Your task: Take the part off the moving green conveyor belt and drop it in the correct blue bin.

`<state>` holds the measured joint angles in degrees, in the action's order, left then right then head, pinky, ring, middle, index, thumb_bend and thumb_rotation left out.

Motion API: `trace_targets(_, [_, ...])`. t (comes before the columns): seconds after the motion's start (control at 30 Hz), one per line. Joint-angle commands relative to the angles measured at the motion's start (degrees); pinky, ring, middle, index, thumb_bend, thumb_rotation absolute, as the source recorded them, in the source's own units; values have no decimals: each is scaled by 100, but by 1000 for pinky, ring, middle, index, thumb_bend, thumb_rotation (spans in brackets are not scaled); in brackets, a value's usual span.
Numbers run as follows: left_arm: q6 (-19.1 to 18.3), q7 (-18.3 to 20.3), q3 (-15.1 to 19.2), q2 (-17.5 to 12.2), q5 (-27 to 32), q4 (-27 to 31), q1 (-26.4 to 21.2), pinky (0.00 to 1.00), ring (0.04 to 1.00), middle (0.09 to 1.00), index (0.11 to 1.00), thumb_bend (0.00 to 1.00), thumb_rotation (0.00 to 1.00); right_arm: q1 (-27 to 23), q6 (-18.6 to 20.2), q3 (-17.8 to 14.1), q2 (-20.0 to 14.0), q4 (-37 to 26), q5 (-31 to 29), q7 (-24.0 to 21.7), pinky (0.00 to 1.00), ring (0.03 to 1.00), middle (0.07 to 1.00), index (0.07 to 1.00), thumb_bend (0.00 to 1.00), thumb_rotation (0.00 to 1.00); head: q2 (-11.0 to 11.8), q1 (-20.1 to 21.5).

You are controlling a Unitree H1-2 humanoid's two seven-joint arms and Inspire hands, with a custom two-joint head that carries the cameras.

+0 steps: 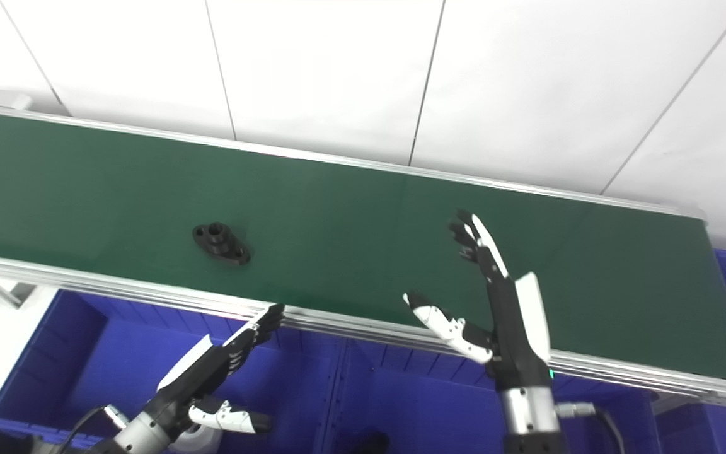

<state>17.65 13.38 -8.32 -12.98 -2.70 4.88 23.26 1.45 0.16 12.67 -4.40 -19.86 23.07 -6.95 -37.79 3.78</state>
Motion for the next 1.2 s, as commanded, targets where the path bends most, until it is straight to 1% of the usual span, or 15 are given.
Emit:
trace_targets(0.0, [155, 4, 34, -32, 151, 142, 56, 1000, 1000, 1000, 1000, 718, 448, -263, 218, 42, -34, -105, 159, -117, 796, 856, 865, 923, 660, 436, -7, 39])
trace_targets(0.17, [156, -4, 90, -29, 255, 171, 121, 1000, 1000, 1000, 1000, 704, 431, -584, 557, 206, -115, -37, 510, -385, 747, 830, 858, 924, 660, 448, -12, 112])
trace_targets(0.27, [261, 21, 87, -59, 215, 76, 96, 1000, 1000, 1000, 1000, 700, 436, -833, 806, 341, -158, 60, 752, -601, 748, 831, 857, 926, 673, 470, 1, 130])
trace_targets(0.37, [419, 38, 87, -89, 193, -53, 57, 1000, 1000, 1000, 1000, 708, 445, -1053, 933, 467, -154, 228, 917, -704, 748, 831, 856, 925, 695, 466, 15, 202])
trace_targets(0.47, [615, 43, 92, -120, 164, -185, 22, 985, 1000, 1000, 1000, 703, 438, -1253, 1000, 591, -136, 421, 1070, -774, 768, 828, 854, 924, 714, 457, 26, 265])
trace_targets(0.53, [774, 69, 100, -130, 269, -303, -13, 965, 1000, 1000, 1000, 688, 417, -1425, 1066, 697, -132, 547, 1190, -847, 776, 831, 859, 925, 720, 449, 32, 321])
trace_targets(0.63, [874, 97, 122, -140, 379, -439, -43, 945, 1000, 1000, 1000, 684, 415, -1725, 1249, 856, -121, 769, 1399, -1023, 787, 843, 871, 928, 728, 459, 61, 425])
trace_targets(0.67, [887, 110, 128, -143, 409, -467, -45, 943, 1000, 1000, 1000, 693, 426, -1819, 1308, 899, -106, 857, 1457, -1077, 807, 858, 882, 930, 740, 469, 62, 442])
trace_targets(0.8, [863, 176, 128, -147, 525, -501, -28, 935, 1000, 1000, 1000, 719, 451, -2150, 1405, 1072, -77, 1239, 1623, -1208, 831, 881, 896, 929, 754, 462, 22, 381])
trace_targets(0.93, [899, 313, 109, -138, 779, -556, -34, 921, 991, 1000, 1000, 706, 417, -2340, 1387, 1187, -80, 1515, 1723, -1237, 818, 881, 896, 921, 762, 448, 26, 297])
trace_targets(1.03, [914, 346, 114, -132, 725, -544, -22, 907, 985, 1000, 1000, 708, 425, -2518, 1384, 1322, -61, 1813, 1842, -1248, 801, 873, 891, 916, 763, 447, -9, 218])
trace_targets(1.17, [916, 415, 117, -132, 730, -521, -21, 896, 984, 1000, 1000, 705, 422, -2683, 1313, 1418, 10, 2214, 1867, -1166, 790, 864, 886, 912, 759, 440, -37, 109])
